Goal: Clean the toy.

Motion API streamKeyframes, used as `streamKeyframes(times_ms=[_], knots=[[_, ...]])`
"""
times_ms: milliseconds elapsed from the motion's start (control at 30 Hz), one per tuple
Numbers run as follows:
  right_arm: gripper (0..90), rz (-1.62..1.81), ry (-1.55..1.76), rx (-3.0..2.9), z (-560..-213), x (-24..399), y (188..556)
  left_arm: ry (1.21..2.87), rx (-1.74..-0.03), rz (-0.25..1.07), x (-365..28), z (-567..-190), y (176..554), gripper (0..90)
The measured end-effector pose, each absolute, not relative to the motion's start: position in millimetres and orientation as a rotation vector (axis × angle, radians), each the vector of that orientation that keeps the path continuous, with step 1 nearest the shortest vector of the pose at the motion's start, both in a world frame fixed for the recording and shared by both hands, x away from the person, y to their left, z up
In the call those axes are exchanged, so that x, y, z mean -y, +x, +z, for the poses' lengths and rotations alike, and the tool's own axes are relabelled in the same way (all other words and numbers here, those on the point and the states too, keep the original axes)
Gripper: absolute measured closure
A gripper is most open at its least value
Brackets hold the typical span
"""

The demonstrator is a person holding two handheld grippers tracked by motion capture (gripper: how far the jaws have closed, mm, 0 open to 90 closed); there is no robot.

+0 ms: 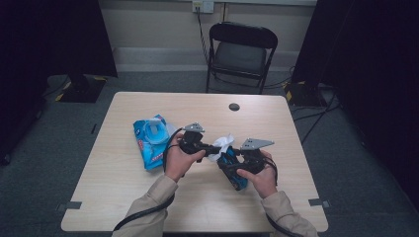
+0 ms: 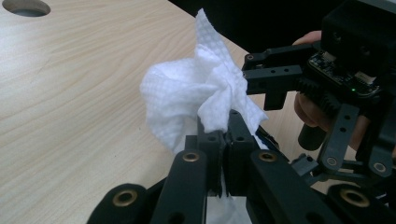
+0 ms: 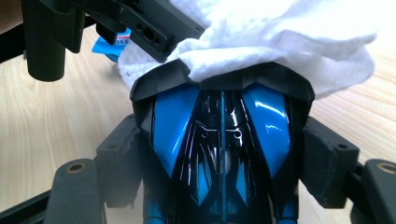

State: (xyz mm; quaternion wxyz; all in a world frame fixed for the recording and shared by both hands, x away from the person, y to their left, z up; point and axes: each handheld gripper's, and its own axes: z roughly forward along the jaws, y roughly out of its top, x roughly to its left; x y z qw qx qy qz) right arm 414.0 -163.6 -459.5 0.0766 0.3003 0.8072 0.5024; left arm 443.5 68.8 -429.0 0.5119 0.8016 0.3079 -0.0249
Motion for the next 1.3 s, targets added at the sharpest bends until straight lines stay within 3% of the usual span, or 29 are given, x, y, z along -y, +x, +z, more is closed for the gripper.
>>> streamKeyframes(times_ms=[467, 1300], knots=[[25.6, 1.501, 0.888, -2.423, -457.6, 162.2, 413.3, 1.917, -0.767, 0.029, -57.1, -427.8, 446.6, 88.0], [25.6, 1.48, 0.943, -2.376, -458.3, 173.4, 418.8, 1.953, -0.708, -0.07, -69.0, -426.1, 428.5, 88.3]])
